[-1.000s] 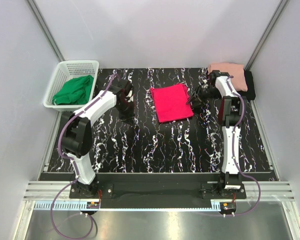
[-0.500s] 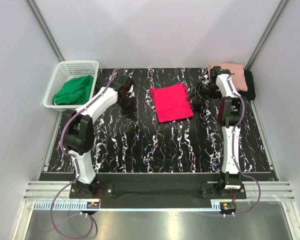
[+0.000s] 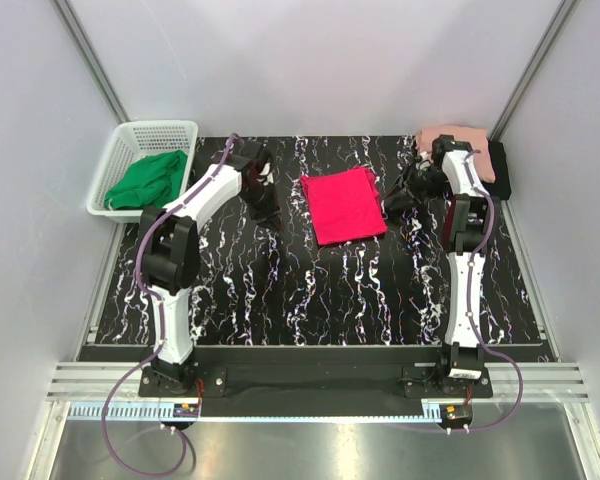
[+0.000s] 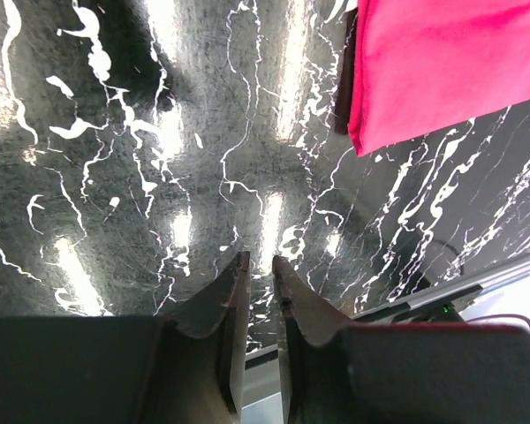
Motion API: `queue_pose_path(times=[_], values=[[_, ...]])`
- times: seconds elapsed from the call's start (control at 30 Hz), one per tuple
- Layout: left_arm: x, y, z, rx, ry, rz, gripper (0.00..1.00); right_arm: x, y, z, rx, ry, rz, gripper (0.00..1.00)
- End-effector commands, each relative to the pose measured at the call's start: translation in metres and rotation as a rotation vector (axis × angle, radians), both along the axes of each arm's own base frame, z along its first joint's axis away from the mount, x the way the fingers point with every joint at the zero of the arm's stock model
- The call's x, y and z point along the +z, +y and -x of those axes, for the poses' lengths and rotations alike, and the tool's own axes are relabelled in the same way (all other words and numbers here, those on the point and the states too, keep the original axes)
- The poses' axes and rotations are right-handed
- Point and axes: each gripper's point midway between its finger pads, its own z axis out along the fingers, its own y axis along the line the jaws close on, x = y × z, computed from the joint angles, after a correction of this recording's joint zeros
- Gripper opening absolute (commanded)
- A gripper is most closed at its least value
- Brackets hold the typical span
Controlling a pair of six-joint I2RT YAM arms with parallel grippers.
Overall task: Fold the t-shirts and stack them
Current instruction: Fold the tshirt
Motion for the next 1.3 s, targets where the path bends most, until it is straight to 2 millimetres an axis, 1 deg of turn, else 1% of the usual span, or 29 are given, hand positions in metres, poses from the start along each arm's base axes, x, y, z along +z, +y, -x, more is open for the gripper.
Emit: queue_pose_path(times=[0.0, 0.03, 0.13, 0.2, 0.3, 0.37, 0.5, 0.6, 0.73, 0.9, 1.0, 1.17, 1.2, 1.27], values=[[0.016, -0.008, -0.003, -0.001, -0.020, 0.052, 0.21, 0.004, 0.003, -0.008, -0.003, -0.025, -0.062, 0.51], [0.017, -0.007, -0.002, -0.003, -0.022, 0.051, 0.21, -0.001, 0.005, -0.006, -0.004, -0.008, -0.085, 0.51], [0.010, -0.002, 0.007, -0.009, -0.001, 0.035, 0.20, -0.001, 0.016, -0.004, 0.014, -0.006, -0.131, 0.50], [0.005, 0.002, 0.011, -0.007, 0.005, 0.016, 0.19, 0.002, 0.023, -0.003, 0.028, -0.015, -0.140, 0.50], [0.001, 0.002, 0.013, -0.011, 0.013, 0.015, 0.18, 0.007, 0.036, -0.003, 0.043, -0.019, -0.182, 0.50], [-0.001, 0.002, 0.014, -0.011, 0.021, 0.012, 0.17, 0.011, 0.039, -0.003, 0.049, -0.027, -0.187, 0.50], [-0.001, 0.001, 0.012, -0.010, 0.018, 0.017, 0.16, 0.015, 0.043, -0.002, 0.054, -0.030, -0.213, 0.50], [-0.003, 0.001, 0.014, -0.015, 0.024, 0.016, 0.15, 0.010, 0.045, 0.001, 0.057, -0.017, -0.214, 0.51], [-0.002, 0.003, 0.015, -0.019, 0.020, 0.014, 0.14, -0.001, 0.049, 0.007, 0.067, 0.012, -0.208, 0.50], [-0.003, 0.006, 0.018, -0.021, 0.021, 0.007, 0.12, -0.005, 0.049, 0.009, 0.071, 0.023, -0.173, 0.50], [-0.006, 0.007, 0.020, -0.025, 0.026, 0.001, 0.12, -0.013, 0.053, 0.014, 0.080, 0.045, -0.158, 0.50], [-0.007, 0.006, 0.020, -0.028, 0.029, 0.006, 0.11, -0.018, 0.047, 0.017, 0.087, 0.053, -0.098, 0.50], [-0.008, 0.006, 0.020, -0.029, 0.029, 0.005, 0.11, -0.019, 0.059, 0.021, 0.111, 0.060, -0.099, 0.50], [-0.008, 0.006, 0.021, -0.030, 0.029, 0.008, 0.11, -0.022, 0.063, 0.023, 0.112, 0.072, -0.098, 0.50]])
